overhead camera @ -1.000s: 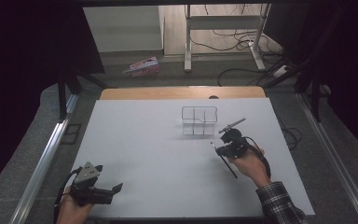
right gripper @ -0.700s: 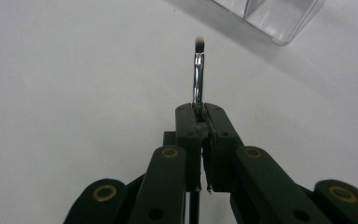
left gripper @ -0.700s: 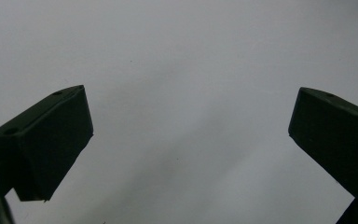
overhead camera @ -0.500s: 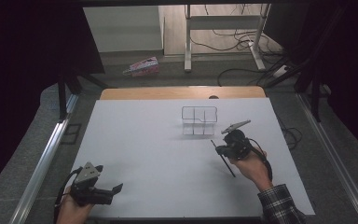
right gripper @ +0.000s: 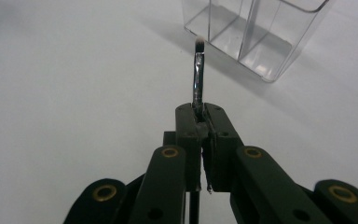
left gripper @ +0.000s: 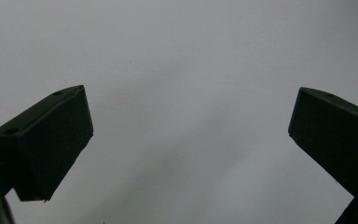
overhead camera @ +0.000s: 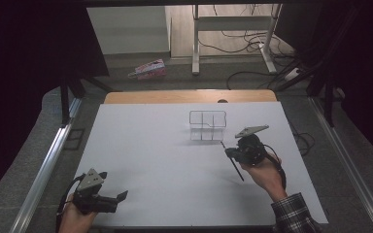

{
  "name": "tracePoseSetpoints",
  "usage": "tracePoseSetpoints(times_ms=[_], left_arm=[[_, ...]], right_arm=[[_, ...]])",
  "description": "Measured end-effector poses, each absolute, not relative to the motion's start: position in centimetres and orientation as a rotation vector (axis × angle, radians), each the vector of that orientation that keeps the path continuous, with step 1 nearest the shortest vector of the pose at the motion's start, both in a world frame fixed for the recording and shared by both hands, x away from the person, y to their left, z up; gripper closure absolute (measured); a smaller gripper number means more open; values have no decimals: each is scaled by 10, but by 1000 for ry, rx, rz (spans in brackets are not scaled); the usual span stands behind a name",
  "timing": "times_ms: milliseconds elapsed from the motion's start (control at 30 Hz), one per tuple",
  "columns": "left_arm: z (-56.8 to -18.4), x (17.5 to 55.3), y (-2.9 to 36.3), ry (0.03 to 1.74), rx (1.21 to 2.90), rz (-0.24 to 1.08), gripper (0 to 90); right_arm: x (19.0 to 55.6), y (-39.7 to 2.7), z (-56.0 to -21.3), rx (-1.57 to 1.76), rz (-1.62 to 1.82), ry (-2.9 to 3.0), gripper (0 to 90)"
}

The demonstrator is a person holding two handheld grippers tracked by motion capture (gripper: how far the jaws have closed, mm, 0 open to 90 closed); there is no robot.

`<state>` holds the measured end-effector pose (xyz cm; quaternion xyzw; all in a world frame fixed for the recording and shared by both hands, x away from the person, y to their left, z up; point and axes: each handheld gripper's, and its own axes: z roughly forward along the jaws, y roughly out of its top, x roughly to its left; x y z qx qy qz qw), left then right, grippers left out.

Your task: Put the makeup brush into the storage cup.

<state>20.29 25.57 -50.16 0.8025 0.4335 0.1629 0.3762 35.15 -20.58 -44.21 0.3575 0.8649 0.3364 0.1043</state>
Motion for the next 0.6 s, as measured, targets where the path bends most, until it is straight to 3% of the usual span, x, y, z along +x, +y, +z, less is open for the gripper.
tracePoseSetpoints(times_ms=[600], left_arm=[[-501, 203, 256, 1107, 2047, 425, 2]], right_arm=[[345, -209, -426, 1017, 1124, 2445, 850]])
